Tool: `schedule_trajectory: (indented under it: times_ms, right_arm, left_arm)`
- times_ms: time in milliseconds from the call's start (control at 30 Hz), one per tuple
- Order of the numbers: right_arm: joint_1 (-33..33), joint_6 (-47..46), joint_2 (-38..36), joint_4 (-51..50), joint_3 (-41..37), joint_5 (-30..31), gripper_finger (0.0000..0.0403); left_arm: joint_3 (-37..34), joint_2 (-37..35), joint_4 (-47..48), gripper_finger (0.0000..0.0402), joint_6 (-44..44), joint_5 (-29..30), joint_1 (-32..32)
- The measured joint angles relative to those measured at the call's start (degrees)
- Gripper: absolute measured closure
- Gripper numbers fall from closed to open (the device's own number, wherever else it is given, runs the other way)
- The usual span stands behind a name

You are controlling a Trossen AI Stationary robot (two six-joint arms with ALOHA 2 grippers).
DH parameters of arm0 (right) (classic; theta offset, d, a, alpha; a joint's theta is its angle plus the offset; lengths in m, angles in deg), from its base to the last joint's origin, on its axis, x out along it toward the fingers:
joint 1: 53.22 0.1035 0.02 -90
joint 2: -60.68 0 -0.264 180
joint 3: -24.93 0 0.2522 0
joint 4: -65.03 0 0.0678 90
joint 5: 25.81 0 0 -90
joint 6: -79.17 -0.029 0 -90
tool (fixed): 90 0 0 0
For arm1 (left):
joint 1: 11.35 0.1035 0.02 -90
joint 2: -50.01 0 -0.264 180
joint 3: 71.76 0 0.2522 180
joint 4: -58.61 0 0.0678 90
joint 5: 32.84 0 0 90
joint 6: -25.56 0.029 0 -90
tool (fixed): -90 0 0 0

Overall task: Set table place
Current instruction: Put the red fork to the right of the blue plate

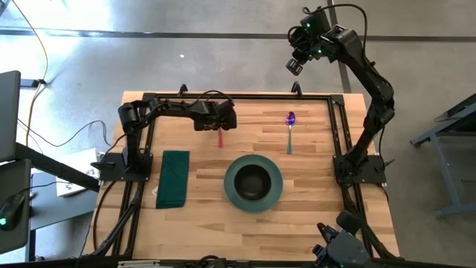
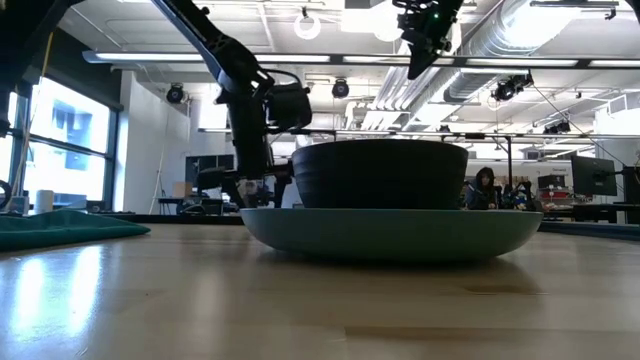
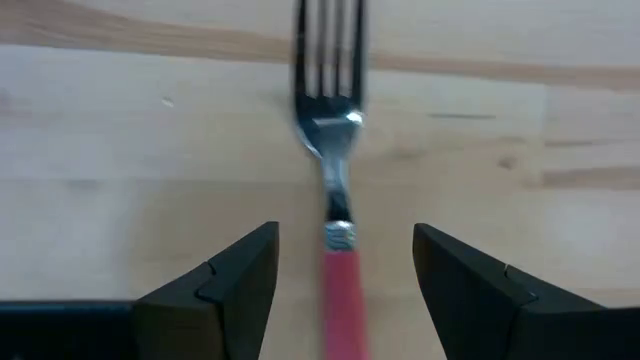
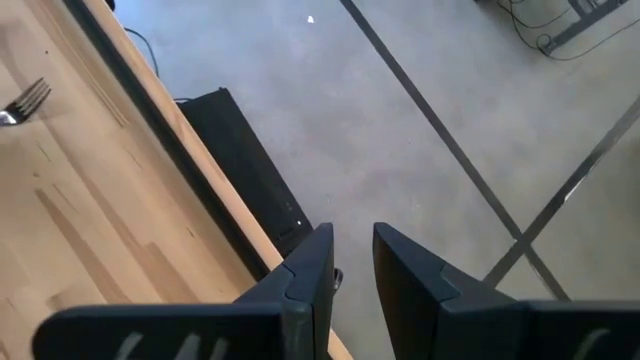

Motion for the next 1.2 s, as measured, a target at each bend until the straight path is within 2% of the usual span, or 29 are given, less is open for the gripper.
schedule_trajectory:
  times_ms: [233, 700, 833, 1033, 1100, 1200]
  right_arm:
    - [-0.6, 0.55, -0.02, 0.82, 0.0, -3.81, 0.0337]
    - [-1.49, 1.48, -0.07, 1.09, 0.0, -4.34, 0.0337]
    - [-1.49, 2.0, -0.07, 1.35, 0.0, -4.34, 0.0337]
    - [-1.49, 2.29, -0.07, 1.35, 0.0, -4.34, 0.0337]
    - [-1.47, 2.52, -0.07, 1.35, 0.0, -4.34, 0.0337]
    - [-1.46, 2.56, -0.07, 1.33, 0.0, -4.35, 0.0337]
  left_arm:
    - [0.04, -0.02, 0.33, 0.0186, -0.19, 0.61, -0.12]
    - [0.17, 3.58, 0.59, 0.0191, -0.74, 0.37, -0.52]
    - [0.11, 3.65, 0.89, 0.0241, 0.54, 0.04, -0.55]
    - [0.09, 3.76, -0.18, 0.0376, 2.63, -0.39, -0.5]
    - [0.15, 3.8, -0.94, 0.038, 2.92, -0.78, -0.46]
    - [0.15, 3.83, -0.89, 0.0363, 3.16, -1.23, -0.39]
